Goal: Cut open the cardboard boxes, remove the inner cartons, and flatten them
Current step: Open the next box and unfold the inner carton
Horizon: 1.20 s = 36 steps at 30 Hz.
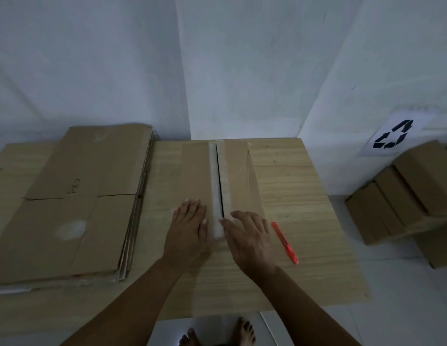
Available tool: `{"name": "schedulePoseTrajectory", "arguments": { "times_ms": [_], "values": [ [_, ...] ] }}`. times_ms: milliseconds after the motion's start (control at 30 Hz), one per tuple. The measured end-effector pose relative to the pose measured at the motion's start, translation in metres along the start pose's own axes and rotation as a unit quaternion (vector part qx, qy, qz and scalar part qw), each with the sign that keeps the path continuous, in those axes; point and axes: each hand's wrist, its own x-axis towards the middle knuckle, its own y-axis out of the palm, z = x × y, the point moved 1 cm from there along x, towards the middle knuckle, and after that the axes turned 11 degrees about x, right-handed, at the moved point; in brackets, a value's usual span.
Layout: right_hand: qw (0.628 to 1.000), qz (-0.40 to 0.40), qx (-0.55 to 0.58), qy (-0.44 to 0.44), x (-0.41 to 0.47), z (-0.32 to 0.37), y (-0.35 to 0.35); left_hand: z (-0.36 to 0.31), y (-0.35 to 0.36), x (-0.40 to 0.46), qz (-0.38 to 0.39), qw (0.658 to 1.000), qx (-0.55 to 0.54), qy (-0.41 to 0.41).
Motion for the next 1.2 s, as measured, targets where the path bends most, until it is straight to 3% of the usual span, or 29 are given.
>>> {"name": "schedulePoseTrajectory", "arguments": {
  "times_ms": [100, 167, 300, 400, 467, 567, 667, 767, 833, 900, 1033, 1100, 1200],
  "values": [
    [0.997, -0.042, -0.045, 0.053, 0.004, -0.009, -0.018, 0.002, -0.002, 0.000, -0.011, 1.000, 0.000, -0.001],
    [0.997, -0.044, -0.053, 0.038, 0.003, -0.013, -0.032, 0.002, -0.002, 0.001, -0.010, 1.000, 0.005, -0.001],
    [0.986, 0.128, -0.085, -0.072, 0.002, 0.000, -0.031, -0.001, 0.000, 0.001, 0.001, 1.000, 0.009, 0.000],
    [0.965, 0.215, -0.119, -0.095, -0.001, -0.002, -0.009, 0.001, 0.000, 0.002, 0.003, 1.000, 0.004, 0.005],
    [0.961, 0.205, -0.150, -0.105, -0.002, -0.005, -0.005, 0.002, 0.000, 0.003, -0.001, 1.000, -0.001, 0.014],
    [0.976, 0.106, -0.168, -0.094, 0.000, 0.001, -0.021, 0.003, -0.002, 0.001, -0.006, 1.000, -0.003, 0.021],
    [0.983, 0.011, -0.182, -0.018, 0.005, -0.003, -0.042, 0.003, -0.003, -0.001, 0.008, 1.000, 0.000, 0.019],
    [0.971, -0.038, -0.196, 0.128, 0.001, -0.023, -0.060, 0.003, -0.003, -0.001, 0.014, 1.000, 0.012, 0.016],
    [0.950, -0.013, -0.217, 0.226, -0.006, -0.035, -0.066, -0.002, -0.008, 0.000, 0.008, 1.000, 0.029, 0.007],
    [0.933, 0.063, -0.202, 0.290, -0.015, -0.041, -0.062, -0.014, -0.017, 0.005, 0.022, 0.999, 0.033, -0.025],
    [0.908, 0.211, 0.004, 0.362, -0.032, -0.036, -0.033, -0.037, -0.025, 0.016, 0.101, 0.992, 0.024, -0.070],
    [0.897, 0.216, 0.028, 0.384, -0.032, -0.033, -0.026, -0.040, -0.025, 0.018, 0.116, 0.990, 0.044, -0.069],
    [0.913, 0.177, -0.024, 0.367, -0.028, -0.035, -0.025, -0.040, -0.029, 0.019, 0.109, 0.991, 0.017, -0.073]
  ]
}}
